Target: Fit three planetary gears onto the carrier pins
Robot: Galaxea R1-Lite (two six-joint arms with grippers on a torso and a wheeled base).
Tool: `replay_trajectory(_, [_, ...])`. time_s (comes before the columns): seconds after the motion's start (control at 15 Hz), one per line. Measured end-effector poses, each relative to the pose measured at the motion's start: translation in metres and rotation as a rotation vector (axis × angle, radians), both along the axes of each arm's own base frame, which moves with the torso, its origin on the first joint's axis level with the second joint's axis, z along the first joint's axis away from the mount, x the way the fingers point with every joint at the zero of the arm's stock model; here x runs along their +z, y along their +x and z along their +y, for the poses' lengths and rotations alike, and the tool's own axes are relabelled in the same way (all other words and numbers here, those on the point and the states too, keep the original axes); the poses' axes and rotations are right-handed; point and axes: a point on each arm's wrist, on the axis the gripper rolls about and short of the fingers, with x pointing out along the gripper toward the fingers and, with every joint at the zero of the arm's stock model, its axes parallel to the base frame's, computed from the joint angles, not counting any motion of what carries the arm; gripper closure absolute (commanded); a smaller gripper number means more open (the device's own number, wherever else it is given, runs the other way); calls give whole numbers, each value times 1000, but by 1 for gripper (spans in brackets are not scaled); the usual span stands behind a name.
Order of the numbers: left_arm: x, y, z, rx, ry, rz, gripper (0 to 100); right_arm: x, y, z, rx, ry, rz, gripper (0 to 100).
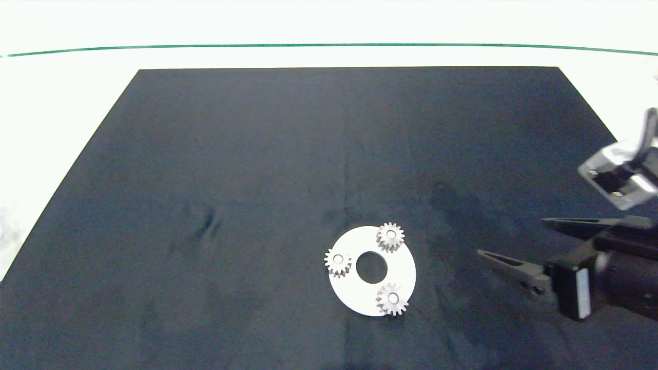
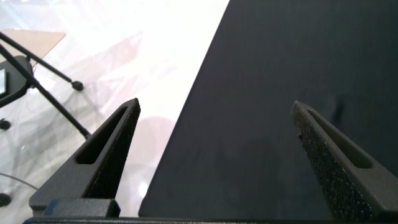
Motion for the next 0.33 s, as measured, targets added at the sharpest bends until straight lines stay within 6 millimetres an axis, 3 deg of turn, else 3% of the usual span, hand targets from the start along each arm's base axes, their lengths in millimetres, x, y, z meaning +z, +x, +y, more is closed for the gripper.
replay_trajectory(0.33, [-4, -5, -12, 112, 11, 21, 0, 19, -75, -85, -287, 29, -106, 0])
